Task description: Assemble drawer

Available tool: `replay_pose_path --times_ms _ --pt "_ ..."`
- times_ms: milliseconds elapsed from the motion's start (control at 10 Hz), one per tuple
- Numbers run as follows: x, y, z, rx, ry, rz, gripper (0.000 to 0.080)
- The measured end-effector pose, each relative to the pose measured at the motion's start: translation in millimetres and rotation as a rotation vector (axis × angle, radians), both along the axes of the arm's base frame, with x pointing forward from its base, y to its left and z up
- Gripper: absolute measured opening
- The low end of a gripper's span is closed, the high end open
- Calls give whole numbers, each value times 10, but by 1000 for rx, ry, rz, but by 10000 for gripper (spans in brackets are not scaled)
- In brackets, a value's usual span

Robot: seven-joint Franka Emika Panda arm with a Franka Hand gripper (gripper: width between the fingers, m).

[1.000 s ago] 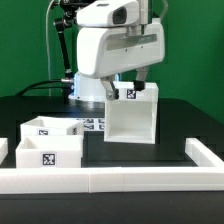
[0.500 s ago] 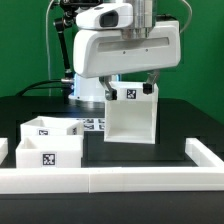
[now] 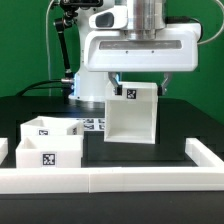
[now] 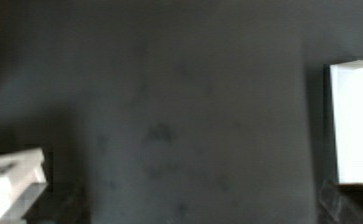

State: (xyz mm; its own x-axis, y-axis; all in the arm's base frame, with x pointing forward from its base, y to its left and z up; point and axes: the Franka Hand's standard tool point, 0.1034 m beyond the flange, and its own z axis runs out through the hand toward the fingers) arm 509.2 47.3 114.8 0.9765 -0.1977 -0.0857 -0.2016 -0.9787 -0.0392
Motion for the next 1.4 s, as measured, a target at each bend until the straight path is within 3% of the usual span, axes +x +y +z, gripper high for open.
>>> replay_pose_path --times_ms 300,500,700,1100,1400 --pt "-150 98 138 -7 -11 19 650" --pt "-345 199 204 -16 -11 23 650" --pt "-513 298 216 -20 -16 29 650" --pt "-501 280 197 -19 -13 27 650" --pt "-826 374 100 -23 -16 19 650"
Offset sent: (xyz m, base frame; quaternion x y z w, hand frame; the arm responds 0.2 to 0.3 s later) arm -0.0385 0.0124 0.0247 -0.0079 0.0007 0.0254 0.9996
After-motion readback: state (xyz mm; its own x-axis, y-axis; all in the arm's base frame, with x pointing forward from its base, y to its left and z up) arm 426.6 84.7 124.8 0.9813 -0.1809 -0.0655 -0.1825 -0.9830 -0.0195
